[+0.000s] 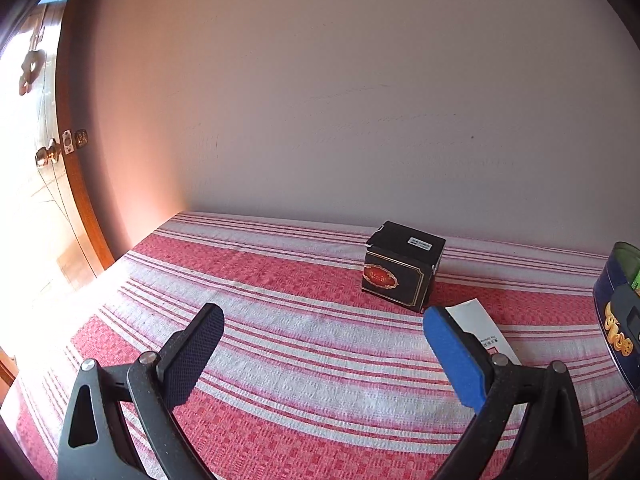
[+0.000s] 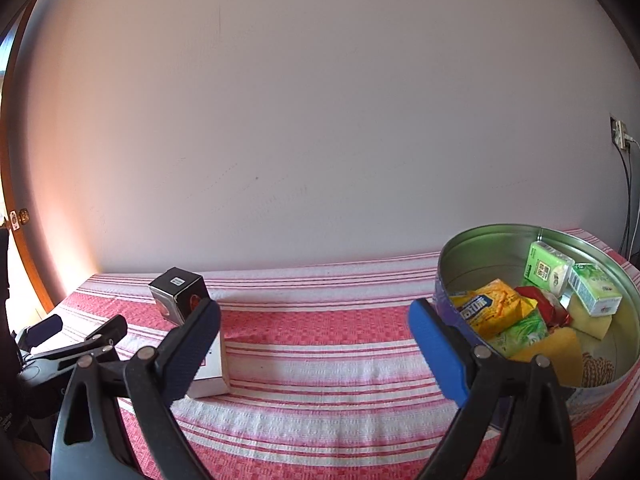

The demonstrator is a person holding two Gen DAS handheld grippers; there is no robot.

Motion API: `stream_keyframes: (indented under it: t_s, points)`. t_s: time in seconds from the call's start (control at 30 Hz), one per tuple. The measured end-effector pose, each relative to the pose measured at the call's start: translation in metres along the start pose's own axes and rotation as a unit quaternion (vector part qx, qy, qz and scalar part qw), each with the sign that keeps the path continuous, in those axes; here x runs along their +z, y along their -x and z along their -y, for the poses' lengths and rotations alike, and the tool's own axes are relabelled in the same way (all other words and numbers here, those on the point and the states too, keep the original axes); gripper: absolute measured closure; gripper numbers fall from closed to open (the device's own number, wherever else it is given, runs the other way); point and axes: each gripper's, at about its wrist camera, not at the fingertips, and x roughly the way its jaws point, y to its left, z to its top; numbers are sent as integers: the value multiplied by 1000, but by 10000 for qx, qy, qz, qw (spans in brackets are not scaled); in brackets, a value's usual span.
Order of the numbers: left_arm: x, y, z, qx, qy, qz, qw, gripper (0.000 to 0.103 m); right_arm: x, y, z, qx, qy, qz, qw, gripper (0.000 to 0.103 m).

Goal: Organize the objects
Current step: 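Withdraw both open tools from the tin toward the two remaining boxes, then grasp the white box with the right tool while the left tool grasps the black box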

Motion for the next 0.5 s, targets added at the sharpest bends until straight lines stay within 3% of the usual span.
stream_keyframes:
  t_s: [0.23, 0.5]
  points:
    - [7, -21, -39, 259, 358, -244, 9987, 2, -1, -39, -38, 358, 162, -746, 9964, 7]
    - [10, -33, -49, 347, 416, -397, 9977, 2, -12, -87, -78, 665, 477, -1804, 9802, 25]
